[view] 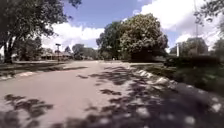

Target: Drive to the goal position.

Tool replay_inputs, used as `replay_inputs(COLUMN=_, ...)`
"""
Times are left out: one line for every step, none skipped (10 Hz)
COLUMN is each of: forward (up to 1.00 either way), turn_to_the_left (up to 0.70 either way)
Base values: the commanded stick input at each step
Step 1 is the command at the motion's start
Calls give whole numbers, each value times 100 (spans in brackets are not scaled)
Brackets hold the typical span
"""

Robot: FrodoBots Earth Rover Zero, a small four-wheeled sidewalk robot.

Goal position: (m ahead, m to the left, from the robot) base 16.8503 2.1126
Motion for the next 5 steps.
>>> replay_inputs(forward=70, turn_to_the_left=0)
replay_inputs(forward=70, turn_to_the_left=0)
replay_inputs(forward=70, turn_to_the_left=0)
replay_inputs(forward=70, turn_to_the_left=0)
replay_inputs(forward=70, turn_to_the_left=0)
